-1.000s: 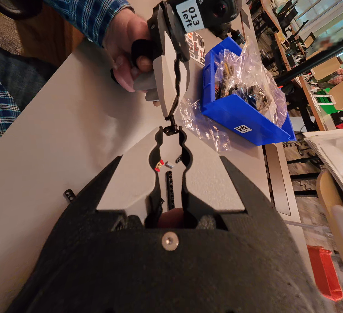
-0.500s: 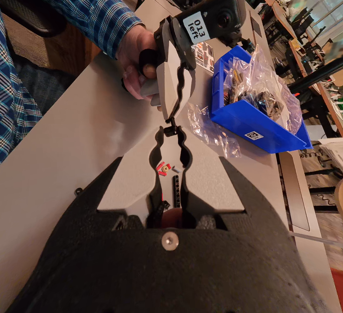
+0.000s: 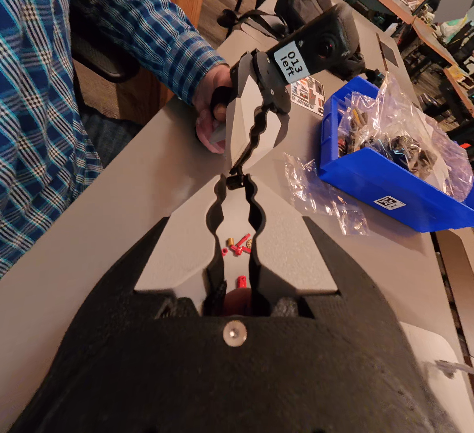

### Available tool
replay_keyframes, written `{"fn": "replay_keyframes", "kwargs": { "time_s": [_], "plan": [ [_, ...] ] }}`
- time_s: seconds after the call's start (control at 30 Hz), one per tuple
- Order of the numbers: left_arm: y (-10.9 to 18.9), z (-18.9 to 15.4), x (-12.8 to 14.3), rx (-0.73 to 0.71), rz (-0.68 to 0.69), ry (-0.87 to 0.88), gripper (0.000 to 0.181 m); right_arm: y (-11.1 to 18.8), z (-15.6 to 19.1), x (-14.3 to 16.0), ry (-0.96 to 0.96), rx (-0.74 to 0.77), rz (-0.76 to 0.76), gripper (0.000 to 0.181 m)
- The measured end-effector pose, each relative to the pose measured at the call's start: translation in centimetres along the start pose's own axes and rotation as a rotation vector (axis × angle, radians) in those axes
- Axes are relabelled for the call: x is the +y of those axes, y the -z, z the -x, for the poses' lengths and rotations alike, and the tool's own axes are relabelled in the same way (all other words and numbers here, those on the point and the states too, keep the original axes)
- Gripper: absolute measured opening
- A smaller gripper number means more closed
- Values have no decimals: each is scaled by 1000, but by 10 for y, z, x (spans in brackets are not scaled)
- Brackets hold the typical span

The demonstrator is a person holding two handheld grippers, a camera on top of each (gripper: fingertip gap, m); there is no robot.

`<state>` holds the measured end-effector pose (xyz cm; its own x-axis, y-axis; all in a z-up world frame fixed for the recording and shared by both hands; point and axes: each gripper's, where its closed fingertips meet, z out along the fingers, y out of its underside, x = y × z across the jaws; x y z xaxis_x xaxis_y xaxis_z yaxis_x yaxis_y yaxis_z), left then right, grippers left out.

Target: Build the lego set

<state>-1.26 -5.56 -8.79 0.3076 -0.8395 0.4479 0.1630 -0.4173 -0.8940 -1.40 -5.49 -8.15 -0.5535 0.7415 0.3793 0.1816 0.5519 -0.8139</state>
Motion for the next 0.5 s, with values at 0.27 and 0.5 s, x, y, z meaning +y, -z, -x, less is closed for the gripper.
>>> {"fn": "replay_keyframes", "kwargs": {
  "time_s": [0.27, 0.5],
  "plan": [
    [-9, -8, 9, 48, 52, -22, 1, 0, 10, -17, -17, -94, -74, 13],
    [-10, -7, 8, 28, 48, -30, 1, 4, 8, -11, -42, -92, 7, 13]
  ]
}}
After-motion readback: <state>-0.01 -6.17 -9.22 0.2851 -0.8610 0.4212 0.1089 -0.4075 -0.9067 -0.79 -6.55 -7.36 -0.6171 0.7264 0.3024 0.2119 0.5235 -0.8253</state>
